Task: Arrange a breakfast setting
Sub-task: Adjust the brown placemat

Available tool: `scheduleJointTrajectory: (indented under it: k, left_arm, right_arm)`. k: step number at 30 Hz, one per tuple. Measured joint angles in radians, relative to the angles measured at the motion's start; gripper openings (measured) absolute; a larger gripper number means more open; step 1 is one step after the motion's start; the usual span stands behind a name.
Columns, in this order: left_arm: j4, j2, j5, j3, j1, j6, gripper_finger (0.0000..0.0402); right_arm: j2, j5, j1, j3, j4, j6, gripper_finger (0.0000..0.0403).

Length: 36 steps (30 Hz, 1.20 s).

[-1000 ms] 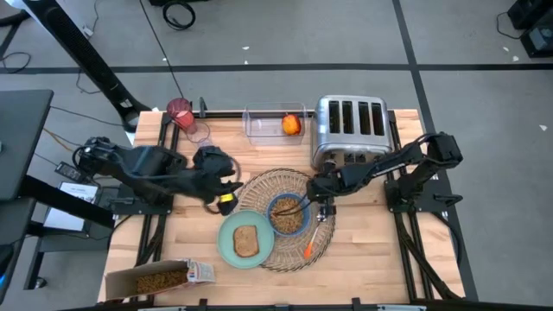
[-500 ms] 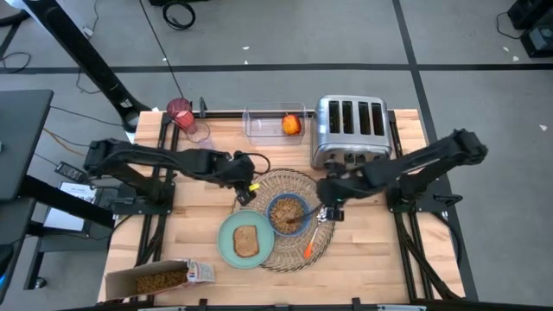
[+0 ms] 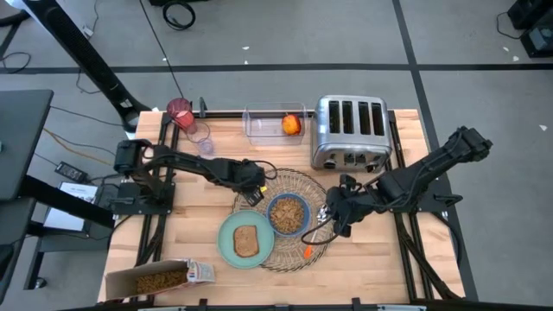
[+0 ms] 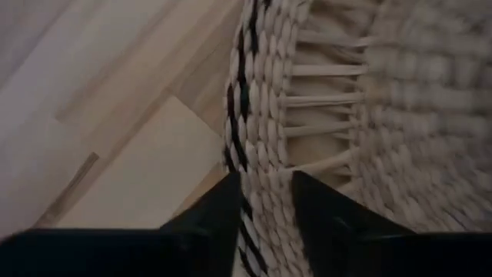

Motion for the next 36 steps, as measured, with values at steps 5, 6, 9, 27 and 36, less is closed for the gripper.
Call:
scheduleJointTrajectory:
  k: [5, 6, 9, 27, 36]
  left_arm:
    - [0.002, 0.036, -0.001, 0.000, -0.003, -0.022, 0.0044]
    - [0.002, 0.034, -0.002, 0.000, -0.004, -0.025, 0.0031]
    - [-0.008, 0.033, -0.003, 0.000, -0.009, -0.054, 0.0007]
    - [-0.085, 0.029, 0.038, -0.006, -0.162, -0.305, 0.0009]
    - [-0.083, 0.028, 0.108, -0.006, -0.234, -0.391, 0.0008]
  right_arm:
    - [0.006, -0.003, 0.000, 0.000, 0.007, 0.024, 0.0158]
    - [0.007, -0.008, 0.000, 0.000, 0.007, 0.027, 0.0158]
    - [0.006, -0.011, 0.000, 0.000, 0.019, 0.028, 0.0158]
    - [0.006, -0.038, 0.000, 0.000, 0.022, 0.015, 0.0158]
    - [0.006, -0.092, 0.001, 0.000, 0.023, 0.015, 0.0158]
